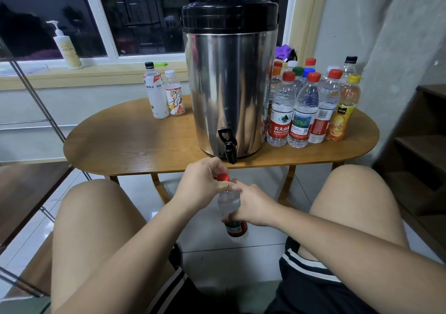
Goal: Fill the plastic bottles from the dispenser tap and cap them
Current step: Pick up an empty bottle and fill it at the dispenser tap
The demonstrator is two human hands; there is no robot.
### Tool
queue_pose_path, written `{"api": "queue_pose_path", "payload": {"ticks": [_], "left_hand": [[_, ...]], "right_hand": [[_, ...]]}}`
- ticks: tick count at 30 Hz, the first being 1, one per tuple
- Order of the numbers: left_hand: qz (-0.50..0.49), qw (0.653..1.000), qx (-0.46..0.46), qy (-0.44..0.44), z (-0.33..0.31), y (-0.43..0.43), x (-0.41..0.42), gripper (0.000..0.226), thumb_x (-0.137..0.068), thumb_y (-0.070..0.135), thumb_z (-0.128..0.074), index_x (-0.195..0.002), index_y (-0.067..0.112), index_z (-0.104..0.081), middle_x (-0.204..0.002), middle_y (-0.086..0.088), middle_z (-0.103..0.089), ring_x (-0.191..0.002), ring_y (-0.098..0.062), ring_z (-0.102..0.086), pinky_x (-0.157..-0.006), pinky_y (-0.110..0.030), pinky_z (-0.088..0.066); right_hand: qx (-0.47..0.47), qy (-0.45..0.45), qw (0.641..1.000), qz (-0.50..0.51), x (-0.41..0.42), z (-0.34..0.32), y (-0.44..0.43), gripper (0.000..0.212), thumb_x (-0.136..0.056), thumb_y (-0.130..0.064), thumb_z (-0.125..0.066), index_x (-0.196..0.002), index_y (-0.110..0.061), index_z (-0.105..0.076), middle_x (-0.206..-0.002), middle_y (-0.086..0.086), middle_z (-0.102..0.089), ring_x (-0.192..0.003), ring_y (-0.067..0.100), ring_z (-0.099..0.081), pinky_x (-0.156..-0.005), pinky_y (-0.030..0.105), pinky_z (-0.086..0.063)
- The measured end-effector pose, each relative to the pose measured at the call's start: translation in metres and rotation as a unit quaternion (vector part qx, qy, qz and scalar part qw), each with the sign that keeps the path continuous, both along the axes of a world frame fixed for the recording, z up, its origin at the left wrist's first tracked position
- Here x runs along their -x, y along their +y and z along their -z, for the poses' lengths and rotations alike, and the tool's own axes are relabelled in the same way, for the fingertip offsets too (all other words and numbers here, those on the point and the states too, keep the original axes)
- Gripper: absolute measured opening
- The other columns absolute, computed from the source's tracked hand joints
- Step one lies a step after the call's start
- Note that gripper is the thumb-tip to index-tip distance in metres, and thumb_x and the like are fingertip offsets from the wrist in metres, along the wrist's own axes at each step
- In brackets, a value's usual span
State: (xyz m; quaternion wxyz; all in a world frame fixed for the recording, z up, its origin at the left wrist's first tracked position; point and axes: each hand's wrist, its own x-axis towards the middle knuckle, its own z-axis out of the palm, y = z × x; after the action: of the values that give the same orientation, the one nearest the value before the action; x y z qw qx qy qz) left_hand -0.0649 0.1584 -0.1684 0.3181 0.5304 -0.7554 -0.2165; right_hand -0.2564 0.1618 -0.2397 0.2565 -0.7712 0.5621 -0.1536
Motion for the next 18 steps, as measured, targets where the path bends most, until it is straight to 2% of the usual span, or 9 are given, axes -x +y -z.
{"api": "queue_pose_path", "payload": {"ticks": [4, 6, 8, 10, 12, 15, 18], "left_hand": [[-0.025, 0.998, 0.024, -0.062, -0.004, 0.002, 0.001, 0.054, -0.062, 0.067, -0.096, -0.083, 0.027, -0.067, -0.081, 0.008, -0.07, -0.077, -0.013, -0.066, -0.064, -0.037, -0.058], [0.004, 0.998, 0.024, -0.063, -0.003, 0.001, -0.001, 0.044, -0.068, 0.057, -0.097, -0.084, 0.029, -0.068, -0.085, 0.009, -0.07, -0.081, -0.011, -0.065, -0.068, -0.035, -0.057], [0.064, 0.998, -0.003, -0.029, -0.004, 0.001, -0.007, 0.028, -0.076, 0.036, -0.099, -0.086, 0.034, -0.073, -0.092, 0.013, -0.07, -0.089, -0.007, -0.066, -0.078, -0.03, -0.055], [0.108, 0.993, -0.045, -0.008, -0.005, 0.001, -0.013, 0.025, -0.08, 0.024, -0.097, -0.087, 0.039, -0.078, -0.097, 0.018, -0.069, -0.096, -0.004, -0.066, -0.088, -0.026, -0.054], [0.12, 0.991, -0.049, -0.014, -0.004, 0.003, -0.015, 0.023, -0.081, 0.029, -0.096, -0.091, 0.042, -0.079, -0.1, 0.019, -0.07, -0.098, -0.003, -0.067, -0.089, -0.024, -0.055], [0.063, 0.996, 0.024, -0.063, -0.002, 0.003, -0.012, 0.03, -0.079, 0.057, -0.091, -0.094, 0.037, -0.075, -0.095, 0.014, -0.069, -0.09, -0.004, -0.064, -0.076, -0.022, -0.052], [0.026, 0.996, 0.044, -0.071, -0.005, 0.002, -0.011, 0.032, -0.079, 0.057, -0.091, -0.092, 0.032, -0.076, -0.089, 0.013, -0.07, -0.084, -0.004, -0.063, -0.07, -0.021, -0.049]], "right_hand": [[0.013, 0.023, 1.0, -0.012, 0.0, -0.005, 0.003, 0.083, -0.056, -0.079, -0.082, -0.122, -0.043, -0.046, -0.106, -0.008, -0.071, -0.097, 0.02, -0.073, -0.082, 0.046, -0.066], [0.018, 0.023, 0.999, -0.014, 0.0, -0.006, 0.004, 0.084, -0.056, -0.08, -0.082, -0.124, -0.044, -0.047, -0.107, -0.009, -0.072, -0.099, 0.019, -0.072, -0.084, 0.046, -0.065], [0.014, 0.018, 1.0, -0.019, 0.0, -0.008, 0.005, 0.089, -0.058, -0.078, -0.083, -0.131, -0.045, -0.046, -0.106, -0.008, -0.073, -0.098, 0.016, -0.073, -0.085, 0.043, -0.066], [0.018, 0.022, 0.999, -0.031, 0.0, -0.008, 0.006, 0.088, -0.06, -0.078, -0.083, -0.133, -0.046, -0.046, -0.102, -0.008, -0.074, -0.094, 0.014, -0.074, -0.083, 0.042, -0.066], [0.014, 0.023, 0.999, -0.03, 0.001, -0.009, 0.008, 0.09, -0.06, -0.076, -0.084, -0.135, -0.047, -0.045, -0.103, -0.007, -0.074, -0.094, 0.015, -0.075, -0.084, 0.042, -0.066], [0.002, 0.007, 1.0, -0.013, 0.003, -0.011, 0.009, 0.088, -0.057, -0.075, -0.087, -0.131, -0.048, -0.047, -0.11, -0.006, -0.075, -0.101, 0.017, -0.075, -0.086, 0.045, -0.066], [0.0, 0.011, 1.0, -0.005, 0.005, -0.015, 0.01, 0.085, -0.057, -0.075, -0.088, -0.127, -0.049, -0.049, -0.114, -0.008, -0.074, -0.103, 0.017, -0.073, -0.087, 0.046, -0.066]]}}
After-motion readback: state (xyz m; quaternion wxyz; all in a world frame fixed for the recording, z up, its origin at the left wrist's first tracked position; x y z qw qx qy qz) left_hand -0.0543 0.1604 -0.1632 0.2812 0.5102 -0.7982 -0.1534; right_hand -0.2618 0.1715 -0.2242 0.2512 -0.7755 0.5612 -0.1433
